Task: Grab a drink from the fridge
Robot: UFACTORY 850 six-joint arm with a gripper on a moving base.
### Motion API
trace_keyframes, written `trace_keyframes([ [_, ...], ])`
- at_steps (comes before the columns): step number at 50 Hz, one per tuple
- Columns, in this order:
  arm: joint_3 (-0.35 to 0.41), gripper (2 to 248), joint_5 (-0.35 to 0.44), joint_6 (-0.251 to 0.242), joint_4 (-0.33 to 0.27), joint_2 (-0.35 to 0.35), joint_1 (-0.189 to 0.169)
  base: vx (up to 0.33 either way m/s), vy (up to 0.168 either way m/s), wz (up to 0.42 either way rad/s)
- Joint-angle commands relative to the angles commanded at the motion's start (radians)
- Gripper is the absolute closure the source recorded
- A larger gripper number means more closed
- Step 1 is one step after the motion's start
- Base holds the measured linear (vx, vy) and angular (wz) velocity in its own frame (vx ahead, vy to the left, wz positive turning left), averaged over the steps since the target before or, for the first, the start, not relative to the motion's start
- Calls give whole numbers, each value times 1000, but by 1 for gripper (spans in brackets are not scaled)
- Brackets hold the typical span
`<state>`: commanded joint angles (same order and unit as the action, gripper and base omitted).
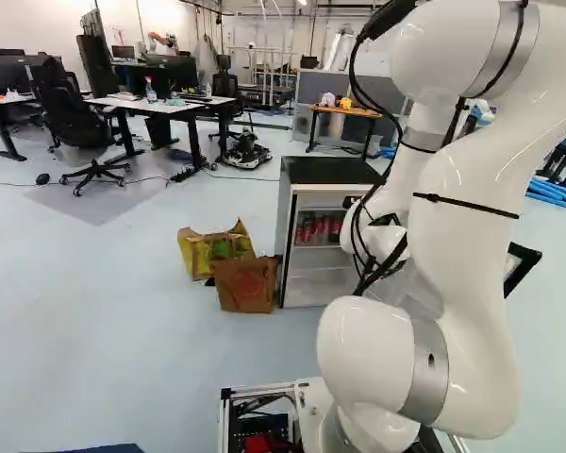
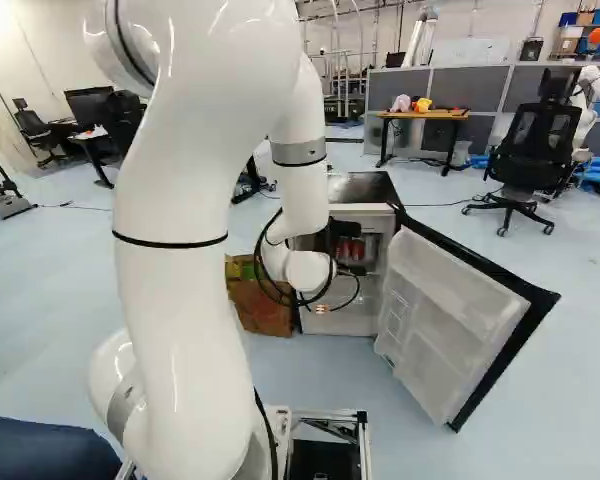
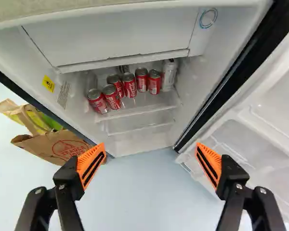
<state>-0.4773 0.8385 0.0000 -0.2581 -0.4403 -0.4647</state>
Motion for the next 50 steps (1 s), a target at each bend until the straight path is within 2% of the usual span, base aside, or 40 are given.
trace_keyframes([
  [21,-60,3,0,0,-56,-97,7,0,0,0],
  [50,-163,3,4,0,-159,-236,-11,0,0,0],
])
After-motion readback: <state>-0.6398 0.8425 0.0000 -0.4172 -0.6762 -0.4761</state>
